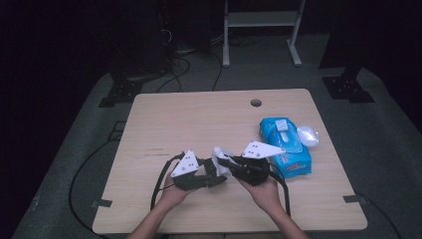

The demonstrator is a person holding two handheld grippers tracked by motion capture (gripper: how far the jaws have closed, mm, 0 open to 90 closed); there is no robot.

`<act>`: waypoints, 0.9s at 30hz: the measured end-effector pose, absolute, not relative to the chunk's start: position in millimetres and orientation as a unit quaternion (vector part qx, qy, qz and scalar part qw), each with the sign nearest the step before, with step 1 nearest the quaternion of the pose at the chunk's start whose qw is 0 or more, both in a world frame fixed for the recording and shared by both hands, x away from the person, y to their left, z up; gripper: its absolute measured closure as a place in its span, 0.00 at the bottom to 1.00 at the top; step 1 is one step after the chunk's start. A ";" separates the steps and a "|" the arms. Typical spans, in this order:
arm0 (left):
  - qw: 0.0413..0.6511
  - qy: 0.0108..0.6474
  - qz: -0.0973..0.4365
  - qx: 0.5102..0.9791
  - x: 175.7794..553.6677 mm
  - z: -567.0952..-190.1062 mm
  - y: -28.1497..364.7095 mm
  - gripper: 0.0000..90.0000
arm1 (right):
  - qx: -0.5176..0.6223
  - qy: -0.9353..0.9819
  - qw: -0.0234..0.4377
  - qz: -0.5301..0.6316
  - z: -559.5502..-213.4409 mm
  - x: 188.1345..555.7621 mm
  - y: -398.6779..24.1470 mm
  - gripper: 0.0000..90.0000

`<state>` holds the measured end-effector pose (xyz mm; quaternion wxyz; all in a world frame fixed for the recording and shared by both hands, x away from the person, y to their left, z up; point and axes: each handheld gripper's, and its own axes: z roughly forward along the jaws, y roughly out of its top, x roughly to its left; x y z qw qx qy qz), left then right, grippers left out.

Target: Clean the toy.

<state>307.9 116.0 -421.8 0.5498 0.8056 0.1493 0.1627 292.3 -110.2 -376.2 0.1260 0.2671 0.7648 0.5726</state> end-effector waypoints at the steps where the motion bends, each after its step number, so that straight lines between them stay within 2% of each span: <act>1: 0.550 0.149 0.164 0.806 307.5 -421.8 115.6 0.64 | 0.259 0.767 0.127 0.573 -374.2 290.1 -107.1 0.94; 6: 0.550 0.147 0.164 0.805 306.7 -421.8 116.9 0.64 | 0.261 0.774 0.150 0.557 -376.4 292.2 -109.6 0.94; 9: 0.550 0.144 0.163 0.807 307.0 -421.7 115.6 0.64 | 0.287 0.764 0.132 0.562 -380.3 297.2 -119.6 0.94; 14: 0.552 0.145 0.160 0.806 307.0 -422.2 116.2 0.64 | 0.262 0.773 0.144 0.559 -376.1 291.3 -110.8 0.94; 21: 0.551 0.146 0.164 0.805 307.5 -422.0 117.5 0.64 | 0.298 0.764 0.139 0.555 -382.8 300.0 -126.3 0.94; 27: 0.549 0.145 0.162 0.807 308.5 -421.3 116.4 0.64 | 0.285 0.764 0.140 0.562 -378.5 294.7 -121.6 0.94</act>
